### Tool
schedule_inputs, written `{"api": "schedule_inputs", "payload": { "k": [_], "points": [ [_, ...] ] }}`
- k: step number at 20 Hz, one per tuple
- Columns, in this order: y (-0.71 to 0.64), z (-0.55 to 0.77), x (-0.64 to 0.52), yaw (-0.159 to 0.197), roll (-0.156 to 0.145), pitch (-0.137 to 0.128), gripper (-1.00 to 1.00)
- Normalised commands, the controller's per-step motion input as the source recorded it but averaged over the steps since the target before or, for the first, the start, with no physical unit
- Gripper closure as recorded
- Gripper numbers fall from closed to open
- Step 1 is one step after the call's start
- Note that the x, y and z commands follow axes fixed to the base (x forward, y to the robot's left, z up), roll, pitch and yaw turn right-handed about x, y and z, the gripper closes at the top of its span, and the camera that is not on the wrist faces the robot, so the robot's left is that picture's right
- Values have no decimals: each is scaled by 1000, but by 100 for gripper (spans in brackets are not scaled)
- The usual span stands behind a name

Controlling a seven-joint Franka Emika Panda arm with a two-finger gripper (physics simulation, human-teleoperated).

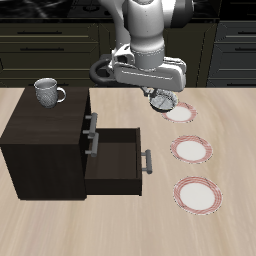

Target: Place the bowl on the middle plate relative to the robot

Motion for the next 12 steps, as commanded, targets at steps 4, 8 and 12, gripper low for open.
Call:
{"api": "schedule_inputs", "payload": {
  "k": [4,8,12],
  "points": [
    [290,137,105,312,-77,-33,100],
    [200,11,167,167,-73,-2,100],
    [321,-57,38,162,-38,-1,100]
  ]
}}
